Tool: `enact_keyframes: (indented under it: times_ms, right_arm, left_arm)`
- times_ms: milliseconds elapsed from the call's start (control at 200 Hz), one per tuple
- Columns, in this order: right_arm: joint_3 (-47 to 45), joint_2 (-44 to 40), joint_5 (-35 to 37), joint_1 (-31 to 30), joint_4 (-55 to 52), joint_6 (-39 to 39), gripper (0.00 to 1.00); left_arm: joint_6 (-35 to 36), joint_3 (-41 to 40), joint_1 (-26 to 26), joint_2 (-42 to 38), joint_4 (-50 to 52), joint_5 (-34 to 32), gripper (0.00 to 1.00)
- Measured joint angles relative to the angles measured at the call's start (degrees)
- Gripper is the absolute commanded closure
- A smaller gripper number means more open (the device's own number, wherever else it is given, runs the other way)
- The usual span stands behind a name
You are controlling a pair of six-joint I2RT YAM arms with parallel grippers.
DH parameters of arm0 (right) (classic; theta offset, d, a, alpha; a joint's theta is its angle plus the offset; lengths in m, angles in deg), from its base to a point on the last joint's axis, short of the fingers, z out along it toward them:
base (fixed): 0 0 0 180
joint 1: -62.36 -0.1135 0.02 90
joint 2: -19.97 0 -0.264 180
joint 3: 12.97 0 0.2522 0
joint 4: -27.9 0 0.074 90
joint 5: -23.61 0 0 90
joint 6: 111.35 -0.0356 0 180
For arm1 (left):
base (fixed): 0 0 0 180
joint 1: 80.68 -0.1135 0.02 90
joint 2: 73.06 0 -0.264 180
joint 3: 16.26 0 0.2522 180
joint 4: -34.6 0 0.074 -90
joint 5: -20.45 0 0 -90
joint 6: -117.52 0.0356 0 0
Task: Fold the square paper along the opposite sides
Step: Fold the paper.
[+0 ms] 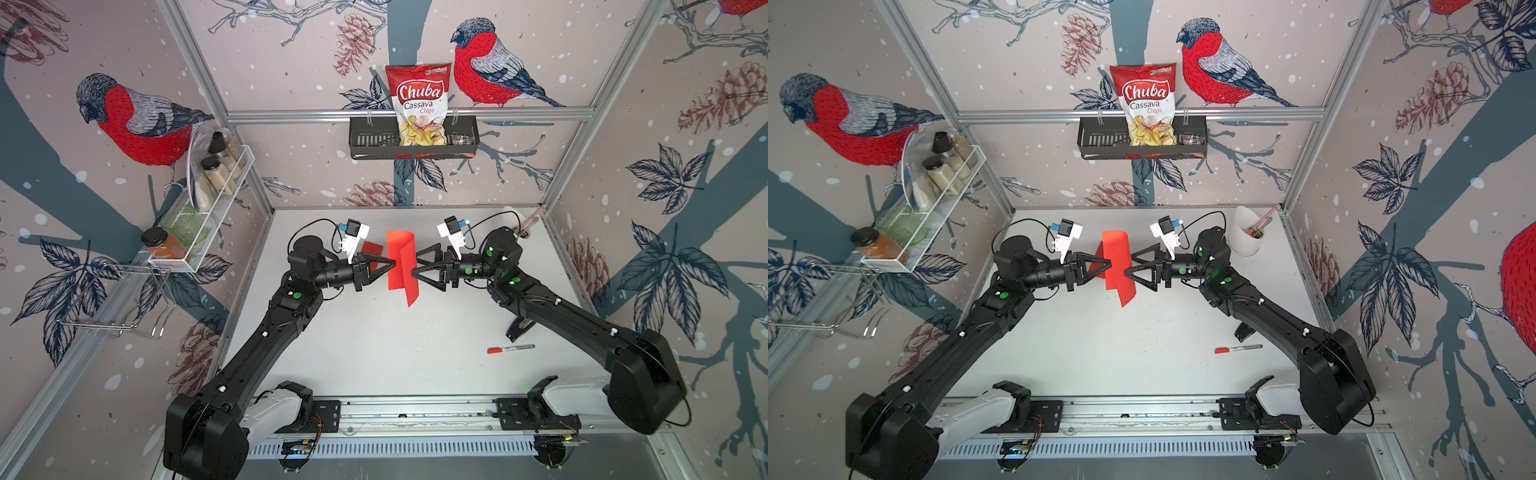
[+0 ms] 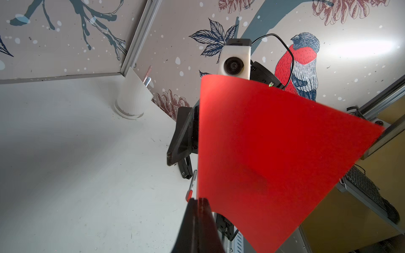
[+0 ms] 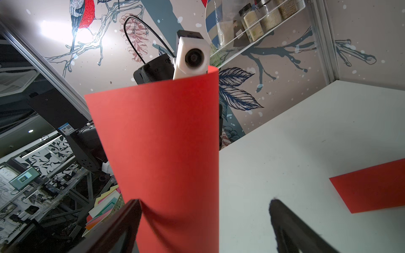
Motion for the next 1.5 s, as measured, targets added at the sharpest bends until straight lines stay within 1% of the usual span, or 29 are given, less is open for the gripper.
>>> enact_keyframes:
  times_ms: [195, 265, 345, 535, 665, 890, 955, 1061, 1131, 1301, 1501]
  right_arm:
    - [0.85, 1.29, 0.09, -0.26, 0.87, -0.24, 0.16]
    - [0.94, 2.12, 0.02, -0.37, 2.08, -1.86, 0.18]
    - [1.20, 2.86, -0.04, -0.55, 3.17, -2.01, 0.20]
    - [1.46, 3.67, -1.42, -0.85, 5.20, -3.61, 0.36]
    - [1.46, 3.74, -1.99, -0.94, 6.84, -4.92, 0.40]
    - [1.25, 3.82, -2.62, -0.96, 9.14, -6.82, 0.54]
    - [1.14, 3.80, -2.95, -0.96, 9.97, -7.67, 0.59]
    - [0.98, 3.63, -2.97, -0.96, 10.62, -7.91, 0.62]
    - [0.72, 3.39, -3.02, -0.94, 10.99, -8.52, 0.67]
    - [0.44, 2.99, -3.15, -0.61, 12.44, -9.97, 0.68]
    - [-0.07, 2.93, -3.17, -0.59, 14.32, -11.87, 0.75]
  left_arm:
    - [0.00, -0.79, 0.96, -0.74, -0.22, 0.37, 1.00]
    - [0.00, -0.98, 1.14, -1.09, -0.68, 0.66, 1.00]
    - [-0.02, -1.16, 1.22, -1.60, -1.11, 1.22, 1.00]
    - [-0.15, -1.18, 1.27, -2.01, -1.97, 1.42, 1.00]
    - [-0.66, -1.18, 1.36, -2.08, -2.73, 1.62, 1.00]
    - [-1.60, -1.25, 1.97, -2.14, -4.61, 1.64, 1.00]
    - [-2.82, -1.40, 2.29, -2.21, -5.75, 1.66, 1.00]
    - [-3.06, -1.40, 2.64, -2.21, -6.25, 1.66, 1.00]
    - [-3.13, -1.40, 2.82, -2.14, -7.04, 1.66, 1.00]
    - [-3.15, -1.62, 2.91, -2.23, -7.45, 1.66, 1.00]
    - [-3.15, -1.73, 2.95, -2.23, -7.43, 1.62, 1.00]
